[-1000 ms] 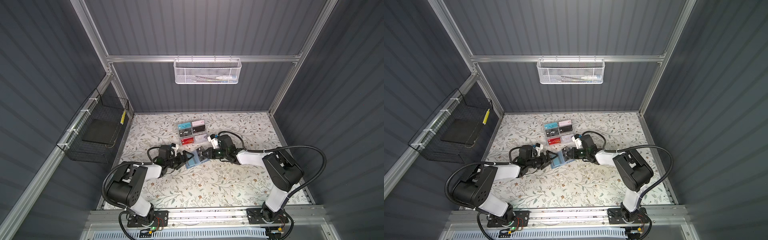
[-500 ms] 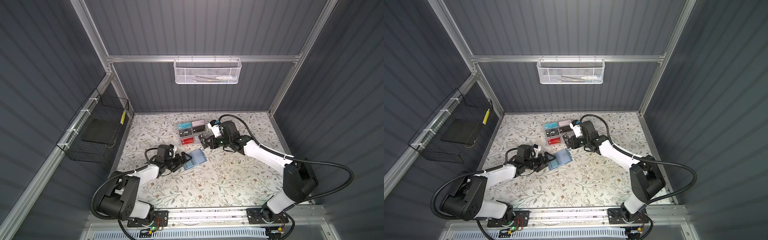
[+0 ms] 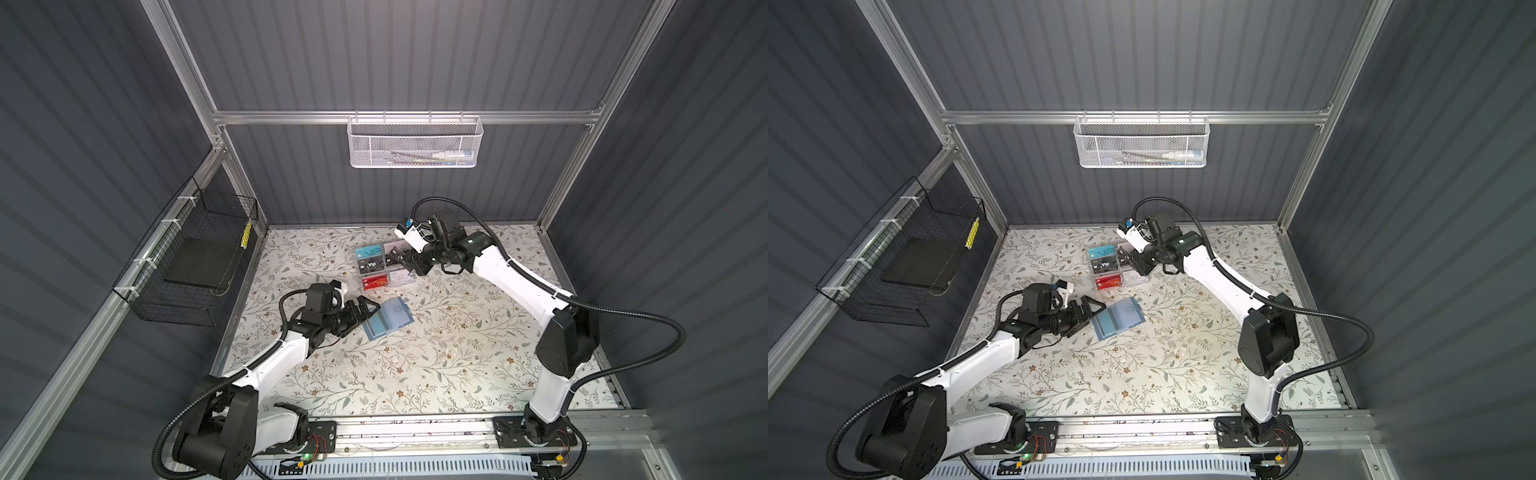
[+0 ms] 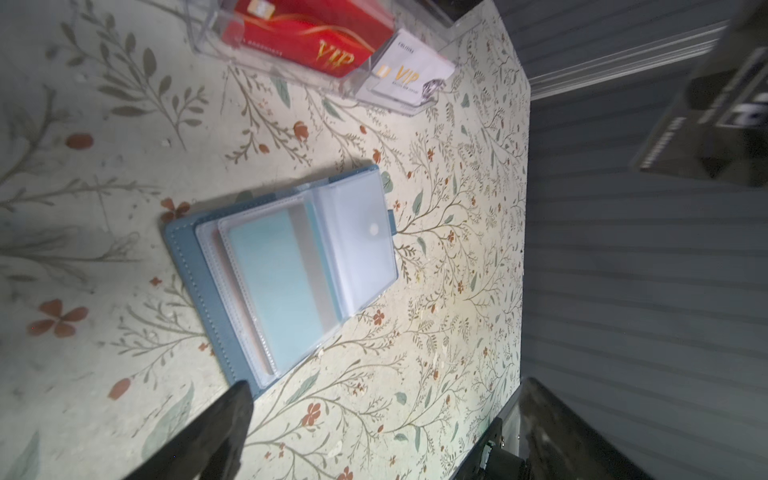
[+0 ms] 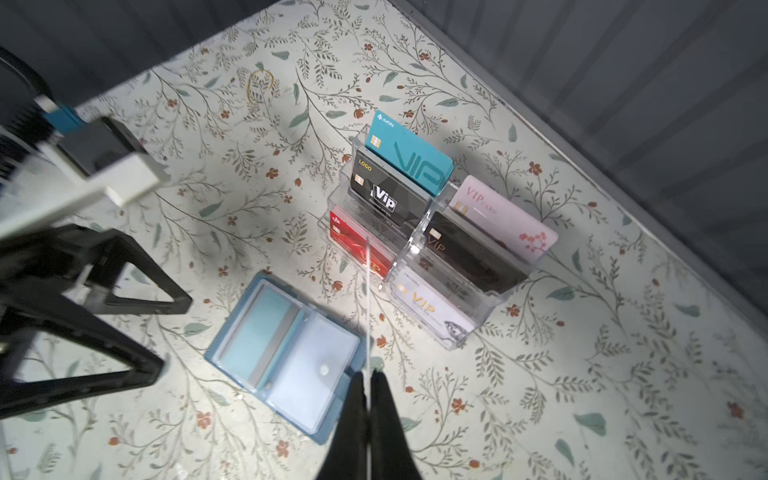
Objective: Take the credit cards out of the card holder
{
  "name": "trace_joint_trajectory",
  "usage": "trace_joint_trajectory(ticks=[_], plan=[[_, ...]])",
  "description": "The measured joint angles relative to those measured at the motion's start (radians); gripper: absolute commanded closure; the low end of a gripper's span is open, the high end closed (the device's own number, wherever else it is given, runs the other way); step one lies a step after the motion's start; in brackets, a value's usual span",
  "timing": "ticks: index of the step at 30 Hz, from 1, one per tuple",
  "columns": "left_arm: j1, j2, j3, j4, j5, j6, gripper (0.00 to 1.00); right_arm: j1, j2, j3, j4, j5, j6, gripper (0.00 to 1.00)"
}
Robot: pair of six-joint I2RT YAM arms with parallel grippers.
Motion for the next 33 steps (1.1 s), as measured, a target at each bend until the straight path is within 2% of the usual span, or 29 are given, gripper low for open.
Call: trace_joint_trajectory(ticks=[6,13,22,33], plan=[[0.063,-0.003,0.003,-0.006,0.023,-0.006,0.00,0.034,0.116,0.084,-0.025,0.043,-0.249,1.00],[0.139,0.015,0.003,0.018,0.080,-0.034,0.00,0.047,0.237,0.171,-0.007,0.033,-0.509,1.00],[0.156,0.063,0.011,0.035,0.101,-0.050,0.00,0.045,0.380,0.363,0.002,-0.028,-0.812,1.00],[0.185,0.142,0.044,0.082,0.126,-0.054,0.00,0.045,0.498,0.440,0.020,-0.095,-0.952,1.00]])
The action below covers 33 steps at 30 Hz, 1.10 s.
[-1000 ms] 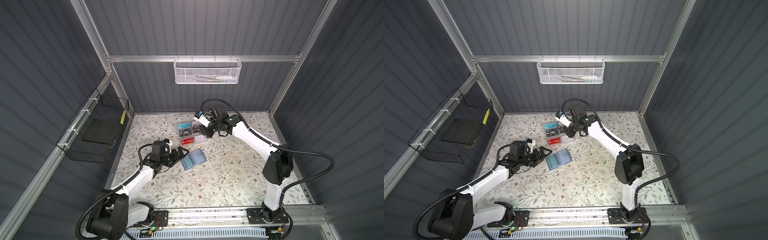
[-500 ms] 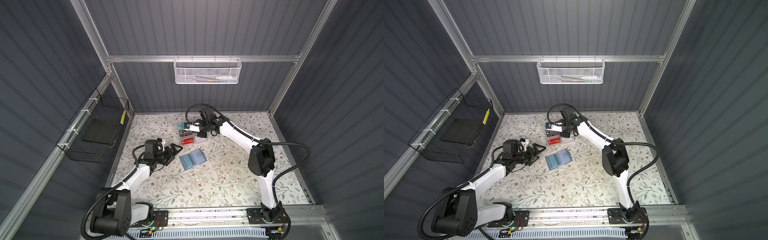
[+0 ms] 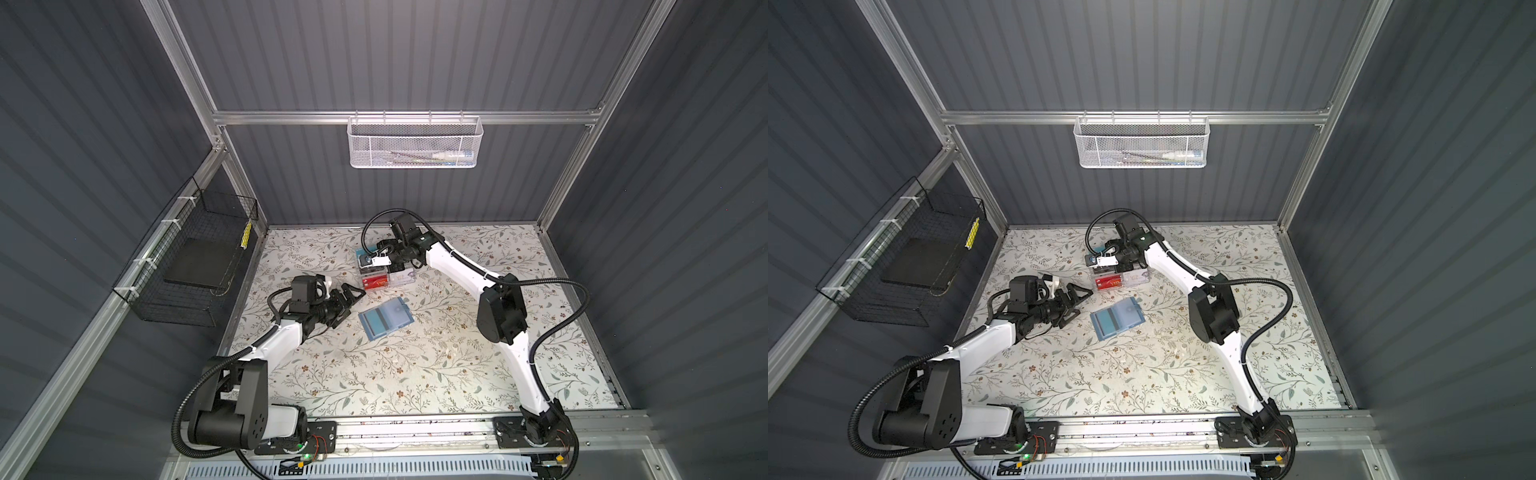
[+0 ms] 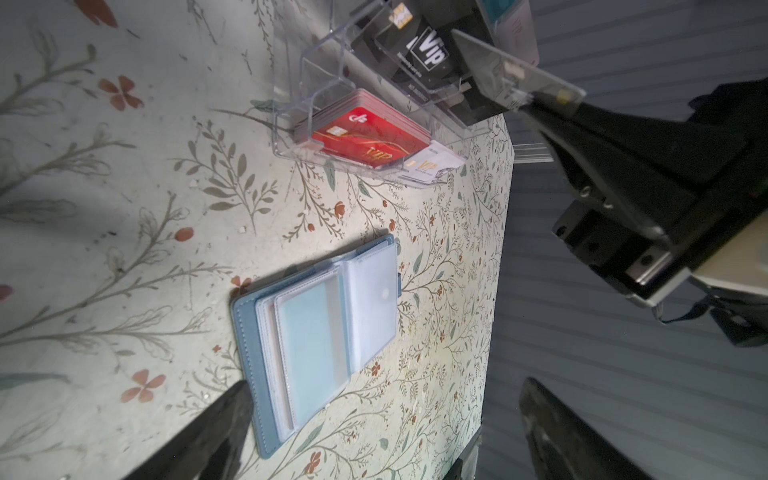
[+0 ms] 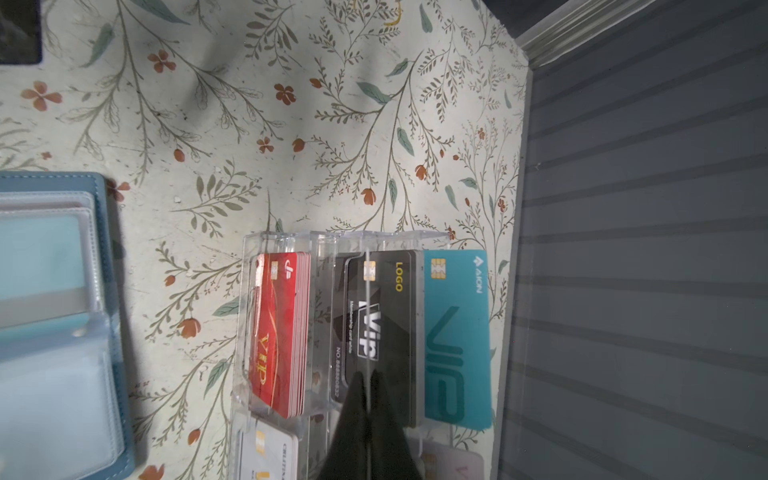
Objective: Take the credit cards out of the card holder
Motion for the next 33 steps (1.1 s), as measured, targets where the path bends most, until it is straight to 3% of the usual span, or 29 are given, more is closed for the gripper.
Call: trace_joint_trajectory(ticks=[11,33], plan=[[0.053,0.018,0.001,0.011,0.036,0.001,0.00,0.000,0.069,0.036,0.043,-0.005,-0.028,1.00],[0.058,0.056,0.005,0.063,0.051,-0.004,0.00,-0.018,0.068,0.018,0.104,0.000,-0.030,1.00]])
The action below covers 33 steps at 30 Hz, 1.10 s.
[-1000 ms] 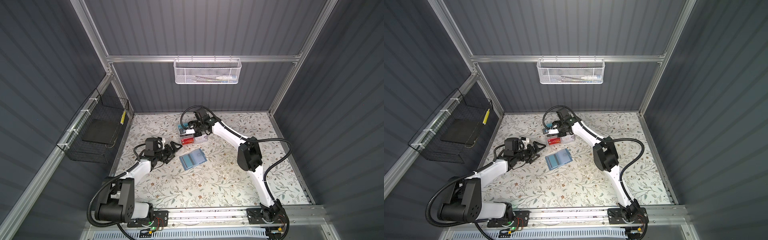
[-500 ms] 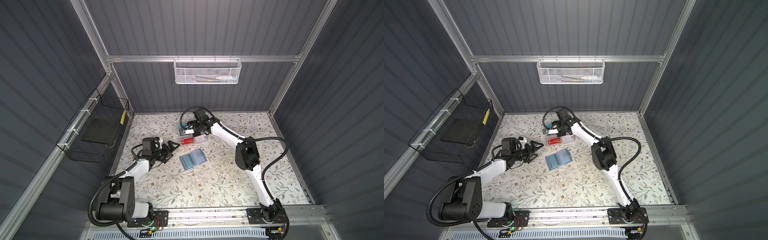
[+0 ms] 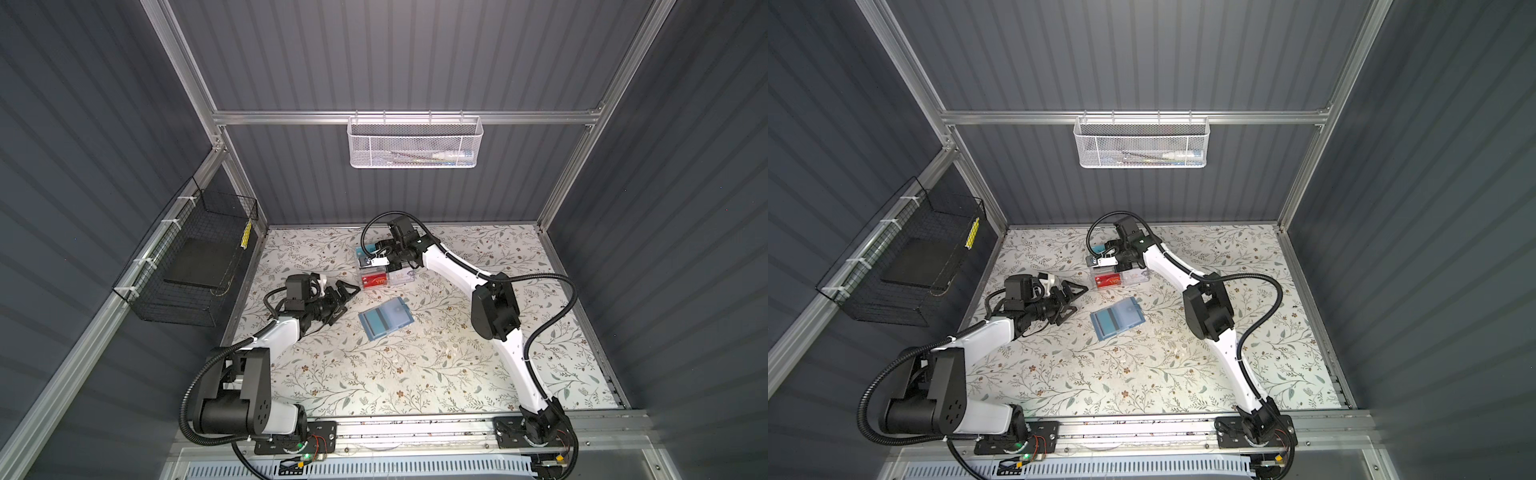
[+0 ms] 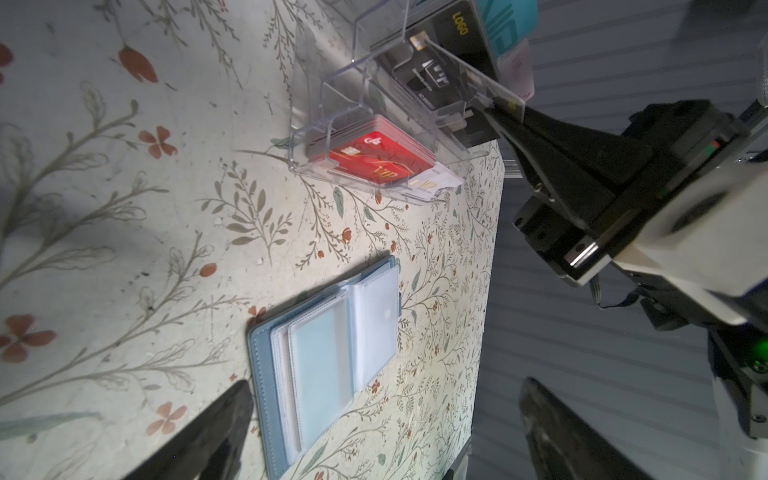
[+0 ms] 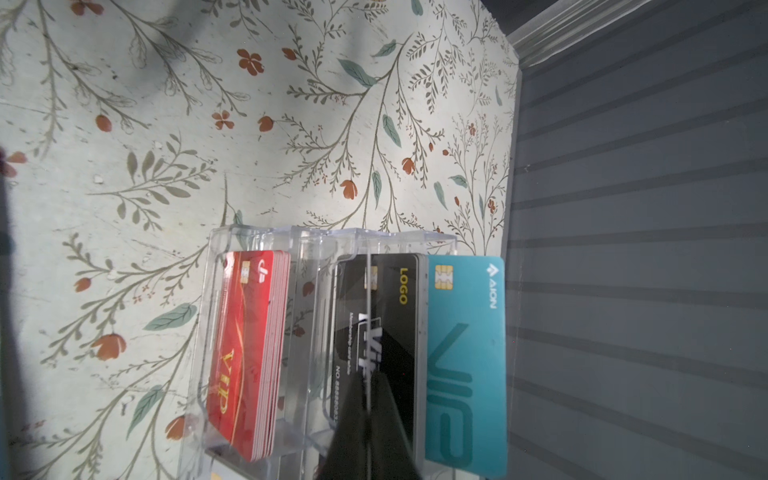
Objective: Take the credit cards out of the card holder
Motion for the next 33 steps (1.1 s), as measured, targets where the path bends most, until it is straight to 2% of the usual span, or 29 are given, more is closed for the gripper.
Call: trace_joint_trajectory(ticks=[12,23,33], plan=[[0.000,0.027,0.002,0.027,0.009,-0.010,0.00,-0.008,-0.011,-0.066,0.069,0.021,0.003,0.99],[0.000,0.033,0.004,0.043,0.014,-0.011,0.00,-0.008,-0.012,-0.088,0.127,0.026,0.014,0.85],[0.000,0.037,0.004,0.045,0.015,-0.010,0.00,-0.008,-0.018,-0.114,0.168,0.037,0.017,0.77]])
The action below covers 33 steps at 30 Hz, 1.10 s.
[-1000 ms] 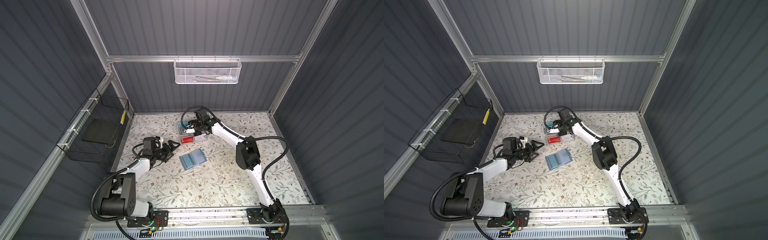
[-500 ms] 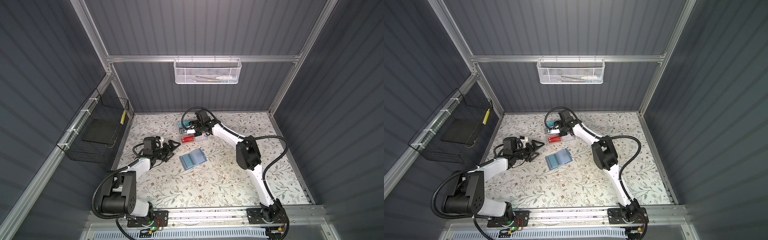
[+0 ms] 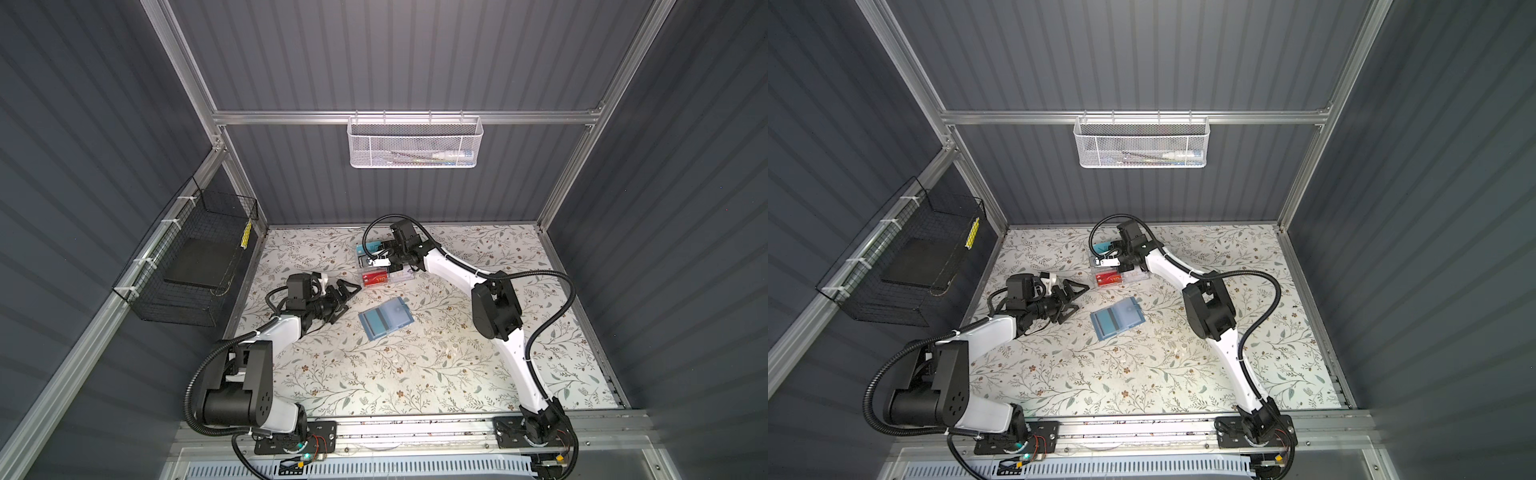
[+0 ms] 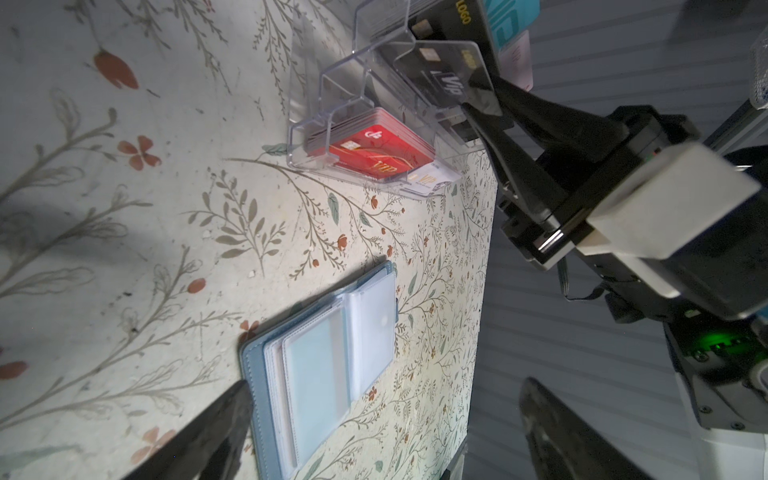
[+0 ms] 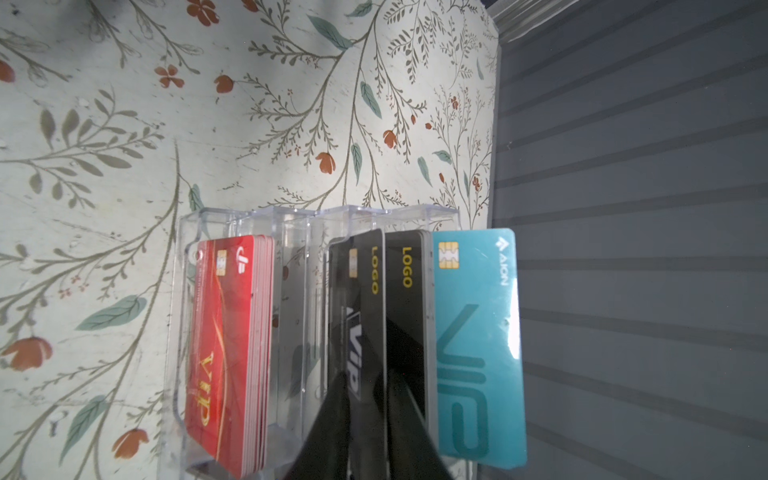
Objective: Take the credit cards out of the card holder
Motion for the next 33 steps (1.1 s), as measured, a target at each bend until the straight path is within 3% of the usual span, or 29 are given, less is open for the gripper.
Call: trace_joint_trajectory(ticks=[17,22,31,33], plan=[[0.000,0.000,0.000,0.000,0.000,-0.001,0.00,0.000,-0.111,-0.082,0.089,-0.016,0.075,0.70],[0.000,0.000,0.000,0.020,-0.001,-0.019,0.00,-0.003,-0.174,-0.149,0.159,-0.033,0.166,0.47],[0.000,-0.013,0.000,0.134,-0.008,-0.099,0.00,-0.026,-0.365,-0.316,0.323,-0.065,0.528,0.01],[0.000,-0.027,0.000,0.137,-0.009,-0.103,0.00,-0.032,-0.410,-0.351,0.363,-0.061,0.634,0.01]])
